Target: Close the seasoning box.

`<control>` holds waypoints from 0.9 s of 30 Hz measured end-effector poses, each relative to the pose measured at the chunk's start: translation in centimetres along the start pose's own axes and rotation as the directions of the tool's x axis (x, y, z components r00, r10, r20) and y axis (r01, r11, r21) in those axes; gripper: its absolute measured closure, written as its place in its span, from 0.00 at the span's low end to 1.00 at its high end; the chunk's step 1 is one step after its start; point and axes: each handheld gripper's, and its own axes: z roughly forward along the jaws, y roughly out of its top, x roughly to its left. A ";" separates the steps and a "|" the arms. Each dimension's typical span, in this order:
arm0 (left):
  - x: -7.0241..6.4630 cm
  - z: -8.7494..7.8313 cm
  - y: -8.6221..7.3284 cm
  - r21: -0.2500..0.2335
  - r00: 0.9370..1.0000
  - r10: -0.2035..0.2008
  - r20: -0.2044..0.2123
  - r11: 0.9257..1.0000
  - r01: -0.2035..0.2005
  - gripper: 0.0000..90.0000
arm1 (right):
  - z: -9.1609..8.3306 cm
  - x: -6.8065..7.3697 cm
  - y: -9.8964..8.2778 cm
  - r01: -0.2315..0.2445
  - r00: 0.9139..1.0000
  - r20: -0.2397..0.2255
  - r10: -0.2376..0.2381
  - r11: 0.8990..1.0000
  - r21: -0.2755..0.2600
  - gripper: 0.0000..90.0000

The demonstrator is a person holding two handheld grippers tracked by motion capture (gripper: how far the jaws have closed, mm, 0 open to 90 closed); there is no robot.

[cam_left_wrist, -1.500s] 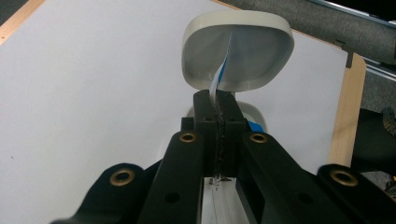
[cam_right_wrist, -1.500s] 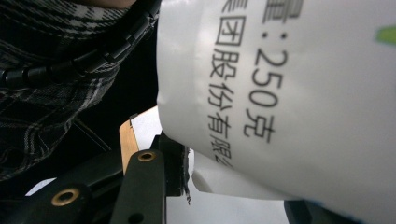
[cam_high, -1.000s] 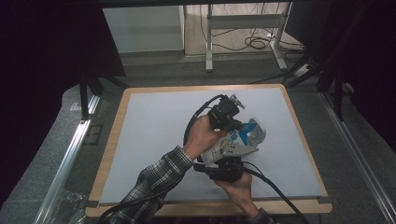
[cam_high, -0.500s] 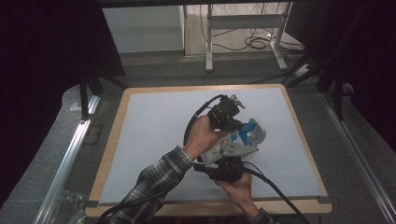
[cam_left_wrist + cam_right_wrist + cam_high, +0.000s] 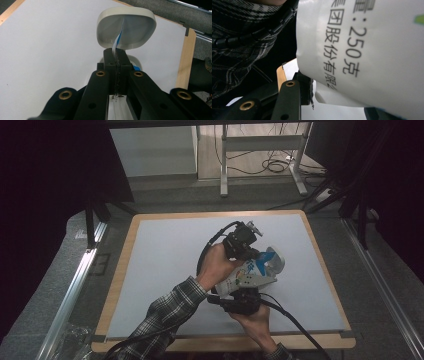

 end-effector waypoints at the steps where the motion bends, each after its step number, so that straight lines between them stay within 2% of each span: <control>1: 0.0 0.0 0.0 0.000 1.000 0.000 0.000 1.000 0.000 0.99 | 0.0 0.0 0.0 -0.001 1.000 0.000 0.001 1.000 -0.001 0.69; 27: 0.0 0.0 0.0 -0.001 1.000 -0.004 0.001 1.000 0.004 0.99 | 0.0 0.1 0.1 -0.006 1.000 -0.002 0.006 1.000 -0.005 0.69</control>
